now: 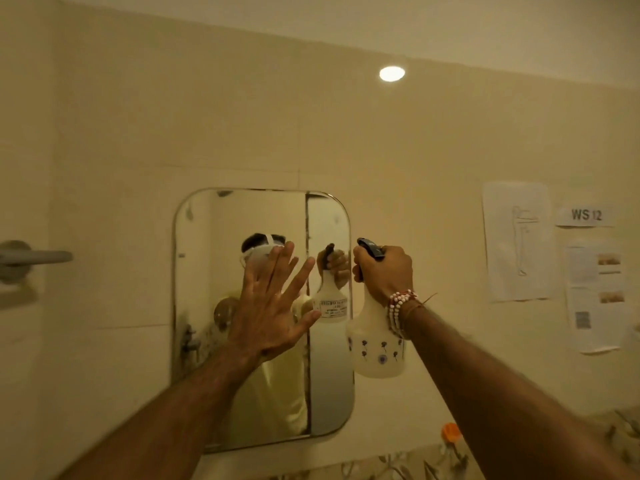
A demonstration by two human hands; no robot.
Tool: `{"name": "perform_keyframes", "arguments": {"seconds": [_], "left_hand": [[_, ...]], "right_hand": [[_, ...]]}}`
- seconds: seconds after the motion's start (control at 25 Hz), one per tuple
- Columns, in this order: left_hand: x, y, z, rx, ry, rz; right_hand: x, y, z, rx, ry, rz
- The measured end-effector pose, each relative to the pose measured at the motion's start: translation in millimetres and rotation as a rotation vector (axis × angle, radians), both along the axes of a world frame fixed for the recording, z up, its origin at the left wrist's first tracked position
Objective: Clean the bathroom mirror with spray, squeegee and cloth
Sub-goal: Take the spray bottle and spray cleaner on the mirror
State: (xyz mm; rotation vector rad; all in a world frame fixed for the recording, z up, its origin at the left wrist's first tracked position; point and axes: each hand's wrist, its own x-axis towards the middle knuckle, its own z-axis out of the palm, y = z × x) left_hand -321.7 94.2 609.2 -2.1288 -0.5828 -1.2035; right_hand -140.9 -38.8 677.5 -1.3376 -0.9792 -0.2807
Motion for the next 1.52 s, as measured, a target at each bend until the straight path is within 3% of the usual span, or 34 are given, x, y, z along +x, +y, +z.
{"name": "perform_keyframes", "arguments": {"seconds": [0.36, 0.56, 0.8, 1.0, 1.28, 1.52], "left_hand": [[-61.1, 6.6, 3.2, 0.027, -0.105, 0.107], [-89.1, 2.5, 3.2, -0.024, -0.138, 0.18], [-132.5, 4.7, -1.6, -0.069, -0.125, 0.292], [-148.8, 6.2, -10.1, -0.111, -0.126, 0.352], [-132.7, 6.0, -27.6, -0.142, -0.117, 0.296], [-110.6, 3.6, -32.9, -0.139, -0.126, 0.248]], "right_hand": [[-48.6, 6.8, 13.5, -0.079, -0.019, -0.032], [-94.0, 26.4, 16.2, -0.136, -0.034, 0.242], [-146.3, 48.2, 7.0, -0.089, -0.032, 0.239], [-145.4, 49.7, -18.6, -0.143, -0.044, 0.33], [-137.7, 50.8, -64.6, -0.199, -0.05, 0.264], [-94.8, 24.8, -74.4, -0.069, 0.063, 0.142]]}}
